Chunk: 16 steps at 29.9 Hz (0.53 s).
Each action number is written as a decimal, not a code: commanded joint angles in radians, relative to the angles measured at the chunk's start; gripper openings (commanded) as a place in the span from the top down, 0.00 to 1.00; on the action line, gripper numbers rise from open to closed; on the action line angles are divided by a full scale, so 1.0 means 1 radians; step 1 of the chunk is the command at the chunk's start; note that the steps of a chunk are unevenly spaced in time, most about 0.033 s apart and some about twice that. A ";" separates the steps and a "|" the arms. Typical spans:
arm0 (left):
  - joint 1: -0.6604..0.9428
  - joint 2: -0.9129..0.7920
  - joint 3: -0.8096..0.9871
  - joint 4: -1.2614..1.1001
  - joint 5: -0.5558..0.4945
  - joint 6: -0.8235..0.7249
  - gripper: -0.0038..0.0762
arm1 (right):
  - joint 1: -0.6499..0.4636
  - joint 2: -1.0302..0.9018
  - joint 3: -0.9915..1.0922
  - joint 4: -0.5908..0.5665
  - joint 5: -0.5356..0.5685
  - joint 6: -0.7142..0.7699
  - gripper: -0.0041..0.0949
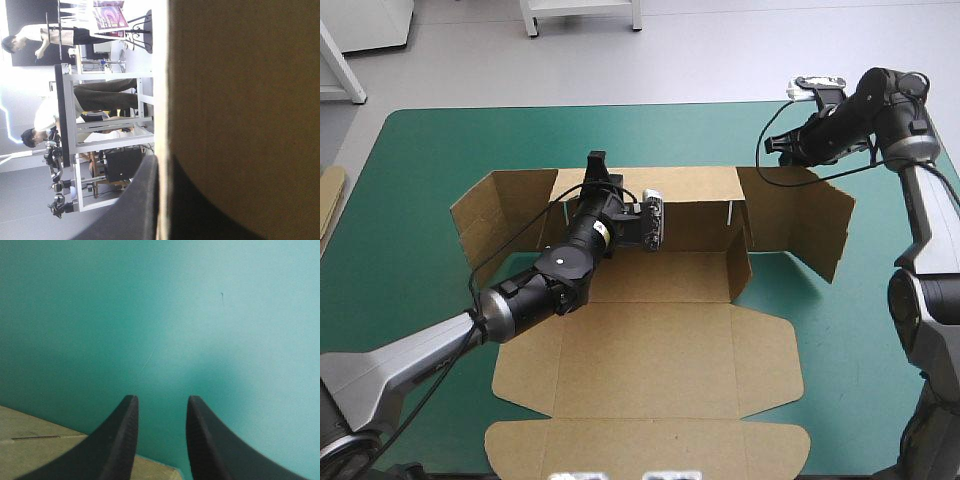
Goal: Fold the box
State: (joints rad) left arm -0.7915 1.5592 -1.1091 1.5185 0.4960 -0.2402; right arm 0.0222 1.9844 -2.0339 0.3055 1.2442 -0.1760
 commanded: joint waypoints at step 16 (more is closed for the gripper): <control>0.000 -0.044 -0.036 0.035 0.023 -0.016 0.96 | 0.000 -0.211 0.196 0.104 -0.009 -0.073 0.65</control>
State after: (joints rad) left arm -0.7915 1.5592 -1.1091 1.5185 0.4949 -0.2402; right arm 0.0222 1.8415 -1.8522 0.3555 1.2414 -0.2219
